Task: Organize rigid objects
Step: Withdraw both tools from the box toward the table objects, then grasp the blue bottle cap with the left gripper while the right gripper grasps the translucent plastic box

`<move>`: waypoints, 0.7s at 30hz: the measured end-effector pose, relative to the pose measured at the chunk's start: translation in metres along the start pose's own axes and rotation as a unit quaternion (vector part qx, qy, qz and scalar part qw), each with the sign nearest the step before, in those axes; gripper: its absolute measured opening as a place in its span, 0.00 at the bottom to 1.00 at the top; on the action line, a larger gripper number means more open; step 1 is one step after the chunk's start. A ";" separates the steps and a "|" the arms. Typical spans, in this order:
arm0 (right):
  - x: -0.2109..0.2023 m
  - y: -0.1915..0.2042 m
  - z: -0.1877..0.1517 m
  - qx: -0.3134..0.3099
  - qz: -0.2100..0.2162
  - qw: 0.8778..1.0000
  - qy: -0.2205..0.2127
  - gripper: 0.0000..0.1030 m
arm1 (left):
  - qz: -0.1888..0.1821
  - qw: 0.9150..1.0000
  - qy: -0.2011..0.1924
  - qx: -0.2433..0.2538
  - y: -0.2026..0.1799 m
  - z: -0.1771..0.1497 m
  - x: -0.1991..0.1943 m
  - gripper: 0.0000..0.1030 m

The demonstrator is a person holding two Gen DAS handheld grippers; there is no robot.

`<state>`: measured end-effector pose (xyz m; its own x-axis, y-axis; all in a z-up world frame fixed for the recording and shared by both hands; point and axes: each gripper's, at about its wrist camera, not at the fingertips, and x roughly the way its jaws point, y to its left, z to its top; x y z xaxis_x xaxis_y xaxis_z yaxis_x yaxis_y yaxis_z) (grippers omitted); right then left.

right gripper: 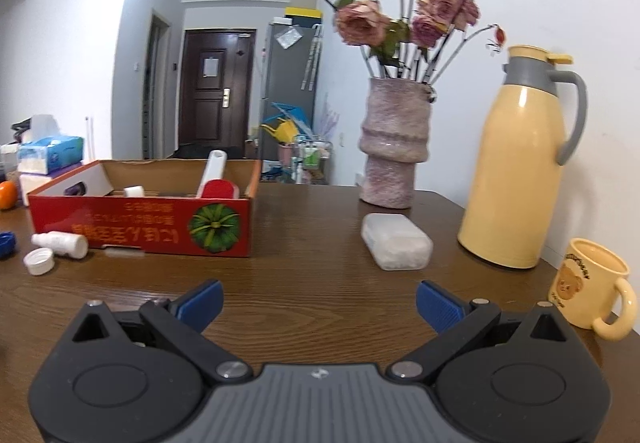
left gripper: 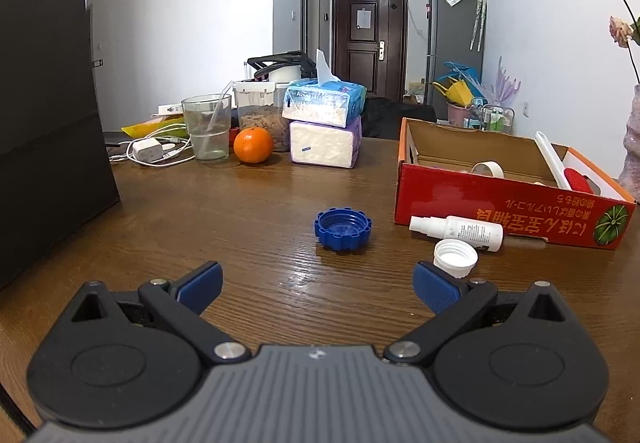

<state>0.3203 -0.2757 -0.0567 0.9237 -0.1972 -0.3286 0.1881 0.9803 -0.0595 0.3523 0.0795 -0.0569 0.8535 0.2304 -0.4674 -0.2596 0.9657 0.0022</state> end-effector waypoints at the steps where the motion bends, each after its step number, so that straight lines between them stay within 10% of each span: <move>1: 0.002 -0.005 0.000 0.002 -0.005 1.000 0.001 1.00 | 0.000 1.000 0.001 -0.001 0.000 0.000 0.001 1.00; 21: 0.105 -0.088 0.012 0.019 -0.049 0.996 0.068 1.00 | 0.034 0.999 0.037 -0.012 0.007 0.003 0.033 1.00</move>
<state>0.4048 -0.3825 -0.0749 0.8473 -0.2864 -0.4473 0.2902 0.9550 -0.0619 0.3798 0.0937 -0.0695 0.7983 0.2858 -0.5302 -0.3273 0.9448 0.0164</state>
